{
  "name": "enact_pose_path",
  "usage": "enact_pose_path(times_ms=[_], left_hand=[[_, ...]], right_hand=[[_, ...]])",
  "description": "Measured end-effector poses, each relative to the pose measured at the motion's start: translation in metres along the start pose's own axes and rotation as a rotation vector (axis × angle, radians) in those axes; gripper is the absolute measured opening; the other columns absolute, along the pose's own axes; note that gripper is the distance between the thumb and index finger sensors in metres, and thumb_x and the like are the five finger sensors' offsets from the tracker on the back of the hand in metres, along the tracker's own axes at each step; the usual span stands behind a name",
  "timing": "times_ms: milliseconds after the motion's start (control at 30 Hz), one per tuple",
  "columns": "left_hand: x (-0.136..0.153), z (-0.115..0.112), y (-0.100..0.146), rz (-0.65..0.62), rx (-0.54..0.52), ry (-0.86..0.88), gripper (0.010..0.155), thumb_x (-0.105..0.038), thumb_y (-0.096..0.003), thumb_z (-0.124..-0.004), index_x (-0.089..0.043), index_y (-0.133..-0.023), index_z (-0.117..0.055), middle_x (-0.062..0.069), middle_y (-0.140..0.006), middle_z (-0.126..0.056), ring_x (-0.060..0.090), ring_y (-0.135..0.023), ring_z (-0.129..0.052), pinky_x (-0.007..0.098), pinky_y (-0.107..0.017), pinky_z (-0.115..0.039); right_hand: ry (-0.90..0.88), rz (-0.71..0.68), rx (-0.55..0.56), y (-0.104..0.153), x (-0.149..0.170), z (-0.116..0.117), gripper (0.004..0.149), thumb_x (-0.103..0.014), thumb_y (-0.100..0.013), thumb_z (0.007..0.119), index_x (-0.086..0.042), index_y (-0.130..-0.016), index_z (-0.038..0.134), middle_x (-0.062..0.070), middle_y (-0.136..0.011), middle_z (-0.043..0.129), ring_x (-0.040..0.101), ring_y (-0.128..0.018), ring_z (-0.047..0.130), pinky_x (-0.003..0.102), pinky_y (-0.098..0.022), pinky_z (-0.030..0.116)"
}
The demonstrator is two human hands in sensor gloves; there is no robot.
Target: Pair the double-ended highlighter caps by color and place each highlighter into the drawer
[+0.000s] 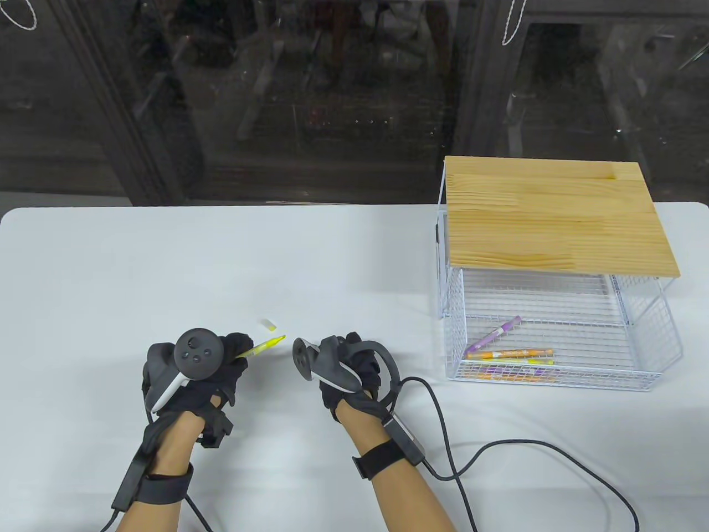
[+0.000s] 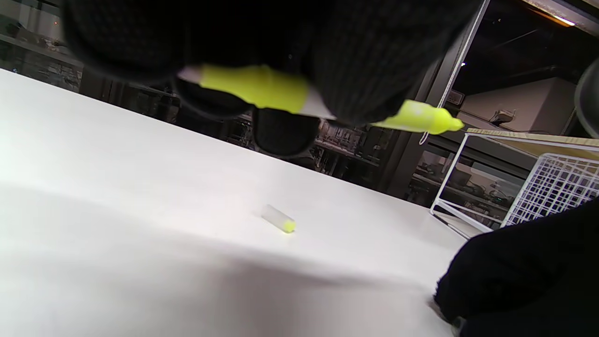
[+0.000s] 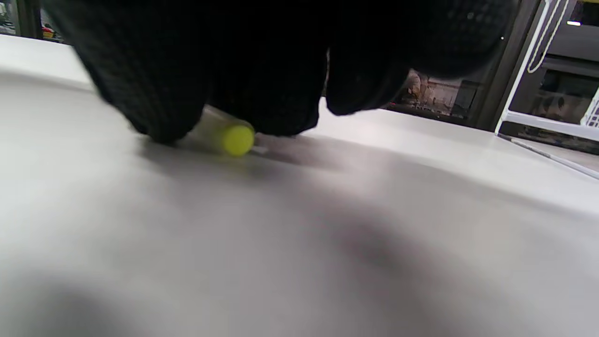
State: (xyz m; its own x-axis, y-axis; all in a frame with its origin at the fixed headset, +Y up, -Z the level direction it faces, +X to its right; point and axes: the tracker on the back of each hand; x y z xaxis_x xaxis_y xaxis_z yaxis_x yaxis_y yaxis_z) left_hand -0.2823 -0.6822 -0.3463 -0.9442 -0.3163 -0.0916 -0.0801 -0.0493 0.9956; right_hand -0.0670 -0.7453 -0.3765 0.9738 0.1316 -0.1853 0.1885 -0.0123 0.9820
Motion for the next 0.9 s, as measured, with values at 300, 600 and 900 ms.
enact_pose_path(times_ms=[300, 600, 900], left_hand=[[-0.001, -0.001, 0.000, -0.002, 0.007, -0.003, 0.049, -0.032, -0.0386, -0.087, -0.027, -0.088, -0.086, -0.002, -0.082, -0.099, 0.032, -0.067, -0.090, 0.051, -0.044, -0.082], [-0.002, -0.002, 0.000, -0.014, 0.012, -0.002, 0.049, -0.032, -0.0388, -0.087, -0.027, -0.088, -0.085, -0.001, -0.083, -0.098, 0.033, -0.068, -0.089, 0.052, -0.045, -0.082], [-0.004, -0.003, 0.000, -0.020, 0.010, -0.002, 0.049, -0.032, -0.0390, -0.087, -0.027, -0.088, -0.085, -0.001, -0.083, -0.098, 0.033, -0.068, -0.090, 0.052, -0.045, -0.081]], right_hand=[[-0.005, -0.021, -0.010, 0.001, -0.001, 0.002, 0.038, -0.039, -0.039, 0.091, -0.030, -0.076, 0.095, -0.001, -0.072, 0.097, 0.031, -0.070, 0.086, 0.047, -0.050, 0.076], [-0.115, 0.027, 0.017, 0.004, 0.021, -0.022, 0.042, -0.038, -0.042, 0.086, -0.028, -0.082, 0.087, 0.003, -0.081, 0.090, 0.037, -0.079, 0.079, 0.054, -0.056, 0.069], [-0.196, 0.072, 0.009, 0.020, 0.048, -0.037, 0.042, -0.036, -0.044, 0.081, -0.029, -0.086, 0.081, 0.007, -0.084, 0.094, 0.040, -0.078, 0.083, 0.057, -0.056, 0.069]])
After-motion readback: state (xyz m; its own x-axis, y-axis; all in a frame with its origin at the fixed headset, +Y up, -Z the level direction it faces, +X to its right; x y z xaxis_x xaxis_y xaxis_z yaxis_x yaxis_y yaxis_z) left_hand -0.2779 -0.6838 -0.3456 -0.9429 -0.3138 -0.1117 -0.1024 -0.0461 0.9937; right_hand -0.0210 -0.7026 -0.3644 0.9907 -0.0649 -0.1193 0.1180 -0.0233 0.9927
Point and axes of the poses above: the tracker on the back of each hand, its own x axis roughly to the little-finger side, its own y axis roughly from the fingertips to the wrist, z = x × y
